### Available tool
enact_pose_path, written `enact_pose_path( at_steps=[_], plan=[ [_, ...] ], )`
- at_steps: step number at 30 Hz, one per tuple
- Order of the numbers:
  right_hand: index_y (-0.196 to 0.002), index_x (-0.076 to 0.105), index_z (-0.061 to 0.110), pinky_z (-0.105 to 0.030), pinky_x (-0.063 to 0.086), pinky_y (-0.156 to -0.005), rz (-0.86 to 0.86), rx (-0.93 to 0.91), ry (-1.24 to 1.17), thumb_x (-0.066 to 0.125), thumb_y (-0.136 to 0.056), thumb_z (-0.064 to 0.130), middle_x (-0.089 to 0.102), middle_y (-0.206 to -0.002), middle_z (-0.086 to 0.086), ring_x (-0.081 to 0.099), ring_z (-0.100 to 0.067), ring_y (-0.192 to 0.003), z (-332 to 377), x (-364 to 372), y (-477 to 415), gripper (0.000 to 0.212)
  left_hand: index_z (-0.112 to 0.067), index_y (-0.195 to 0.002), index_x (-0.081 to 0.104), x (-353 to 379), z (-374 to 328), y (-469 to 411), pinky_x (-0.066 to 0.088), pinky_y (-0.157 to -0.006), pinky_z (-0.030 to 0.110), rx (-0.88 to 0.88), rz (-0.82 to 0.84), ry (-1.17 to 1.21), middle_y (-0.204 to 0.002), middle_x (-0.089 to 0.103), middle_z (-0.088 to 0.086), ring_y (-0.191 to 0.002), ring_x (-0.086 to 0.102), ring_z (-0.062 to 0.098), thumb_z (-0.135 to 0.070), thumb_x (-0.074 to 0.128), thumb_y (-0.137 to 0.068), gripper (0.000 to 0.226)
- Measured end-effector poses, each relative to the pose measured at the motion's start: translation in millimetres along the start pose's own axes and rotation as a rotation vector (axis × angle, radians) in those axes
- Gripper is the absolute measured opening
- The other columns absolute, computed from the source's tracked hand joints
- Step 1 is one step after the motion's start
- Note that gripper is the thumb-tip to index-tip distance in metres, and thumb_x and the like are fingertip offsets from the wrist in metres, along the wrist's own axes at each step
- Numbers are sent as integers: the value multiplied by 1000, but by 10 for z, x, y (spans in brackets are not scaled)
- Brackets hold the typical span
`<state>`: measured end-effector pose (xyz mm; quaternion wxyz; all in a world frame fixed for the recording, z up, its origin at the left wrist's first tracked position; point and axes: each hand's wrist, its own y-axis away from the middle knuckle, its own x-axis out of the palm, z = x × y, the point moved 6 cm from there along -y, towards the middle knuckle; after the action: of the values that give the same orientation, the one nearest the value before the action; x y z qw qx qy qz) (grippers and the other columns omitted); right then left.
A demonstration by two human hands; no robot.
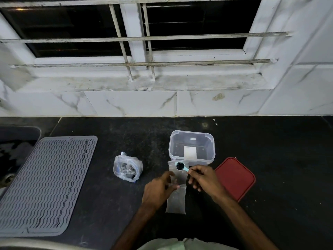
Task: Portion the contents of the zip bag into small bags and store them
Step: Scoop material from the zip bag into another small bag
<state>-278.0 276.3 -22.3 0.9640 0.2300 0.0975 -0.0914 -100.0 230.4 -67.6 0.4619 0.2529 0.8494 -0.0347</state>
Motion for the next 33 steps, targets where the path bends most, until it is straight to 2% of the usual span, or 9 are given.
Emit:
enact_pose_path(
  at_steps=[4,8,12,15,20,23,27,29,33],
  plan=[
    [-90,69,11,-22,41,-44,6,-5,34,56,-97,13,71,-69,-9,56,-12,-50,36,2,-20,15,-46,-129,47,102,10,49,48,-79,25,6,134,-51,-97,71,-9,-94,66,9,-63,62,-80,54],
    [-88,69,10,-22,41,-44,0,-5,35,58,-96,13,71,-70,-12,56,-14,-50,71,-3,-30,15,-40,-117,58,156,29,33,49,-84,28,-19,150,-91,-103,71,-9,-101,65,13,-55,61,-85,36],
    [-87,69,9,-23,40,-43,0,-27,38,58,-96,13,70,-70,-14,55,-15,-50,97,13,-20,14,-35,-109,59,71,16,17,50,-79,29,1,51,-72,-100,69,-11,-95,64,11,-53,57,-88,28],
    [-87,70,10,-22,40,-43,8,-61,55,58,-96,13,70,-69,-13,54,-15,-50,123,34,3,15,-35,-106,58,-50,-50,16,51,-75,30,50,-56,-62,-104,60,-14,-92,61,9,-52,55,-91,23],
    [-84,71,10,-22,42,-45,31,-89,136,60,-95,15,70,-66,-11,53,-14,-48,104,79,19,17,-35,-104,64,-147,-85,5,44,-65,25,23,-145,-15,-105,55,-15,-88,60,4,-49,59,-91,20],
    [-85,72,11,-20,42,-45,37,-85,221,60,-95,16,69,-63,-6,53,-10,-45,60,71,29,16,-34,-100,67,-153,-76,21,47,-68,27,13,-163,39,-103,58,-16,-85,60,4,-46,64,-89,16],
    [-87,74,16,-18,42,-45,41,-91,317,61,-94,18,67,-60,0,53,-5,-44,23,43,11,14,-32,-88,68,-158,-87,35,43,-63,23,12,-175,74,-92,54,-20,-75,56,-2,-43,68,-87,12],
    [-86,75,19,-21,49,-52,25,-134,421,63,-93,19,68,-61,4,57,-2,-46,44,17,-13,14,-32,-86,68,-146,-82,38,46,-64,23,16,-178,111,-93,58,-20,-75,57,-1,-42,70,-85,10],
    [-91,75,28,-28,56,-71,9,-256,679,62,-93,28,72,-77,12,67,-3,-69,99,43,-11,12,-31,-87,72,-112,-95,61,49,-66,22,29,-182,170,-92,61,-20,-77,60,0,-38,74,-82,9]
  ],
)
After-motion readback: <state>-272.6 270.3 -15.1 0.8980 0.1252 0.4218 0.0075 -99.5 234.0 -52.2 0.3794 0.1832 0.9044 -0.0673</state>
